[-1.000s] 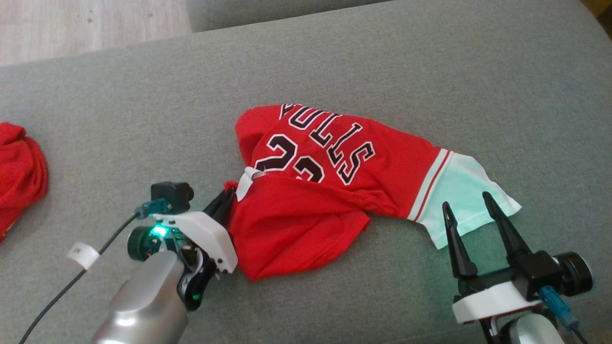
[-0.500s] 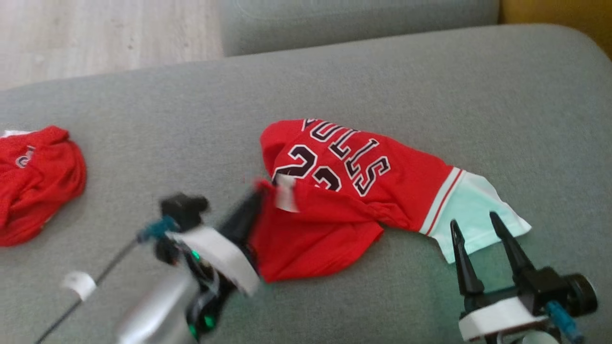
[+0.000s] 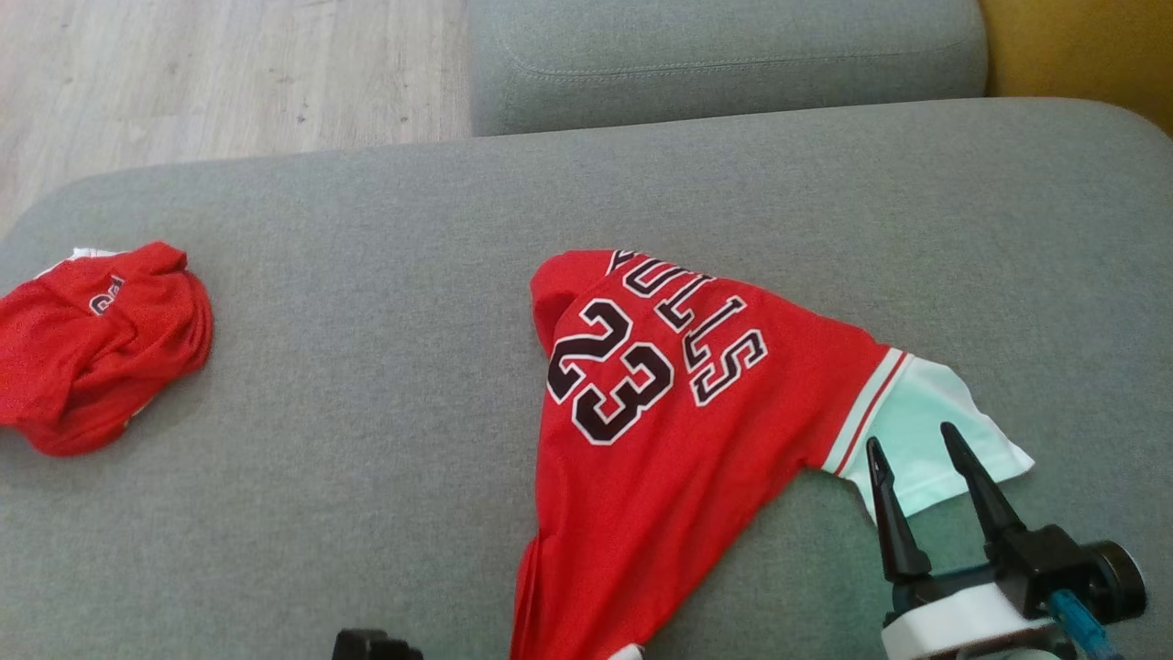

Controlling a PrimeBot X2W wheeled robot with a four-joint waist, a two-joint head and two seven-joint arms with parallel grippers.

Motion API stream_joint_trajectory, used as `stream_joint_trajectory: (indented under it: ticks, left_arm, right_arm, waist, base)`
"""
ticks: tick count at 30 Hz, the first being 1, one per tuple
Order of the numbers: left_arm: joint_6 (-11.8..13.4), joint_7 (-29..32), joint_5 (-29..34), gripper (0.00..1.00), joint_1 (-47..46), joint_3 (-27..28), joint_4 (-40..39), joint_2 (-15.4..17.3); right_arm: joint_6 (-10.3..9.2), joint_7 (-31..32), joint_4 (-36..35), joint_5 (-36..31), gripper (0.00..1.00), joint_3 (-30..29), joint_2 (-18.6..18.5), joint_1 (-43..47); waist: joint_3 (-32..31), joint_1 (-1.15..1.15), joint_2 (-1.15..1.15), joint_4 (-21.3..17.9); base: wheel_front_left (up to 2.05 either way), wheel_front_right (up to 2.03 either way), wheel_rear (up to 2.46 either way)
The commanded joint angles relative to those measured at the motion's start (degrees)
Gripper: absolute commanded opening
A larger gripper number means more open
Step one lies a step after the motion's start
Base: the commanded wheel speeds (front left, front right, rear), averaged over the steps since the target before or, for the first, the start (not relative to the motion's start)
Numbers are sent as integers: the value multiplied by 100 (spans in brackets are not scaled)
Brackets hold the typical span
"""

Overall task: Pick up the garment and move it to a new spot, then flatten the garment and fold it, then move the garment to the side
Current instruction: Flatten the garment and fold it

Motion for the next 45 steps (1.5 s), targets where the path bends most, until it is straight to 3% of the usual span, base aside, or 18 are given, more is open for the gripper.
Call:
stream_joint_trajectory:
  ticks: [1,2,3,4,5,9,14,19,26,34,43,45]
  left_arm:
    - [32,-4,-40,0,-86,107,-103,127]
    - [44,0,-60,0,-45,92,-85,130]
    - [82,-8,-66,13,-14,95,-68,137]
    - [136,-40,-60,71,10,115,-58,140]
    - [181,-73,-69,100,39,139,-51,147]
    - [405,-201,-92,100,155,280,-112,274]
    - [877,-552,32,100,308,556,-153,468]
    - [1276,-1336,251,100,254,971,-239,282]
    - [1262,-1665,795,100,-404,859,142,-257]
    - [936,-1315,797,100,-1504,671,1335,-1160]
    - [891,-998,632,100,-1993,711,2740,-1452]
    - [750,-945,568,100,-2010,674,2900,-1520]
  right_arm:
    - [43,-69,-141,10,100,133,-28,-37]
    - [43,-69,-134,6,100,133,-28,-38]
    - [43,-69,-127,-1,100,129,-28,-39]
    - [43,-69,-119,-9,100,123,-28,-41]
    - [43,-69,-110,-14,100,122,-28,-44]
    - [43,-69,-83,-12,100,127,-28,-40]
    - [43,-69,-95,27,100,114,-28,4]
    - [43,-69,-154,55,100,30,-28,106]
    - [43,-69,-183,40,100,54,-28,51]
    - [43,-69,-160,12,100,233,-28,-142]
    - [43,-69,-184,29,100,248,-28,-268]
    - [43,-69,-192,34,100,248,-28,-291]
  waist:
    - [-11,1,0,-7]
    - [-17,1,0,-13]
    - [-24,1,0,-22]
    - [-33,1,0,-34]
    - [-45,1,0,-54]
    - [-101,1,0,-158]
    - [-154,1,0,-285]
    - [-207,1,0,-287]
    - [-110,1,0,-249]
    - [56,1,0,-447]
    - [321,1,0,-783]
    - [380,1,0,-833]
  base:
    - [0,0,0]
    - [0,0,0]
    - [0,0,0]
    - [0,0,0]
    - [0,0,0]
    - [0,0,0]
    - [0,0,0]
    - [0,0,0]
    - [0,0,0]
    - [0,0,0]
    - [0,0,0]
    - [0,0,0]
